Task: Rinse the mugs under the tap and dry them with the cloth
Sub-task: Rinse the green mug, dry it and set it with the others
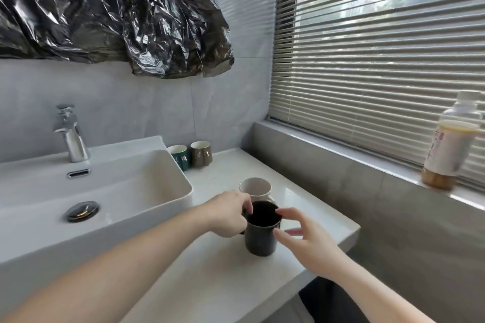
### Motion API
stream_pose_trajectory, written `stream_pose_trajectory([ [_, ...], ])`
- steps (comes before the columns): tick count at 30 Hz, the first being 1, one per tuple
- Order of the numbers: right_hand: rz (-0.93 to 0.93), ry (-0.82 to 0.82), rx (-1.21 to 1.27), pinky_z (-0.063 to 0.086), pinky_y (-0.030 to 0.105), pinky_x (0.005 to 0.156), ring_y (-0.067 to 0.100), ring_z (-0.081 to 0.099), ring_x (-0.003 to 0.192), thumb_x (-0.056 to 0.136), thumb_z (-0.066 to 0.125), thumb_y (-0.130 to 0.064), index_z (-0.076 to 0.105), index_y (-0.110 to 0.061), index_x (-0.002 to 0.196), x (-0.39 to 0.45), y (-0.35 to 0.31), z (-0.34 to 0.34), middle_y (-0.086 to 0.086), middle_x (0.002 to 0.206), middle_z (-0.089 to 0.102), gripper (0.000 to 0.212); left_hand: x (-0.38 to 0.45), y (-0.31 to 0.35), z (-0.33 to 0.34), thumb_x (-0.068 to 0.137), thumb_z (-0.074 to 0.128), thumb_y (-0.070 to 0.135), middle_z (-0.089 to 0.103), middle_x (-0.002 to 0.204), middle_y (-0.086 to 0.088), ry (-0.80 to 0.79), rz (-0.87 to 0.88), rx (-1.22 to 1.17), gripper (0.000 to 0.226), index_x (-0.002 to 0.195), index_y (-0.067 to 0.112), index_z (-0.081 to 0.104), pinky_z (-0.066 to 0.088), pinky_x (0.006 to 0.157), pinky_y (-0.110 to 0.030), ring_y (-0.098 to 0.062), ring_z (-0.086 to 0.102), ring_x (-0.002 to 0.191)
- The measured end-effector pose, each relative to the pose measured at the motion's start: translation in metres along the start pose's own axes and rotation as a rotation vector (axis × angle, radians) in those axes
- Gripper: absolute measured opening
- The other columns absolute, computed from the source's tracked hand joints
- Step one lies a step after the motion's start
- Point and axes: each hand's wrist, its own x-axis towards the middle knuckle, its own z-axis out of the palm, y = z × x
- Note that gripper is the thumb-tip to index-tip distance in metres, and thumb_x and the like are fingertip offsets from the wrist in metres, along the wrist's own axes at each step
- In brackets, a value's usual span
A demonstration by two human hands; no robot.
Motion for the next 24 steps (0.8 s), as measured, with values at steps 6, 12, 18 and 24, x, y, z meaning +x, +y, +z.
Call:
stream_pose_trajectory([
  [6, 0.052, 0.104, 0.102, 0.061, 0.033, 0.086, 0.004, 0.071, 0.101, 0.098, 0.066, -0.043, 0.056, -0.039, 0.135, 0.037, 0.006, 0.006, -0.02, 0.134, 0.059, 0.039, -0.015, -0.017, 0.007, 0.09, 0.057, 0.021, 0.07, 0.1, 0.014, 0.022, 0.008, 0.043, 0.025, 0.11, 0.036, 0.062, 0.054, 0.085, -0.032, -0.016, 0.063, 0.097],
  [12, 0.149, 0.119, 0.22, 0.061, 0.03, 0.07, 0.01, 0.076, 0.085, 0.097, 0.065, -0.05, 0.064, -0.029, 0.123, 0.072, 0.003, 0.022, -0.013, 0.117, 0.069, 0.034, -0.036, -0.028, -0.001, 0.09, 0.065, 0.038, 0.068, 0.098, 0.01, 0.099, -0.02, 0.188, 0.014, 0.104, 0.036, 0.067, 0.047, 0.075, -0.03, -0.02, 0.063, 0.095],
  [18, 0.165, 0.206, 0.13, 0.059, 0.033, 0.066, 0.009, 0.076, 0.07, 0.1, 0.064, -0.04, 0.068, -0.021, 0.097, 0.084, 0.011, 0.032, -0.004, 0.088, 0.077, 0.02, -0.04, -0.029, -0.005, 0.089, 0.068, 0.036, 0.075, 0.107, 0.005, 0.169, -0.091, 0.235, 0.02, 0.107, 0.031, 0.074, 0.056, 0.085, -0.034, -0.025, 0.068, 0.102],
  [24, 0.122, 0.277, 0.01, 0.054, 0.033, 0.067, 0.008, 0.074, 0.068, 0.099, 0.064, -0.038, 0.07, -0.024, 0.087, 0.081, 0.023, 0.02, -0.007, 0.086, 0.076, 0.02, -0.032, -0.02, 0.005, 0.089, 0.066, 0.037, 0.075, 0.106, 0.0, 0.281, -0.122, 0.259, 0.02, 0.104, 0.027, 0.076, 0.043, 0.073, -0.029, -0.029, 0.068, 0.101],
])
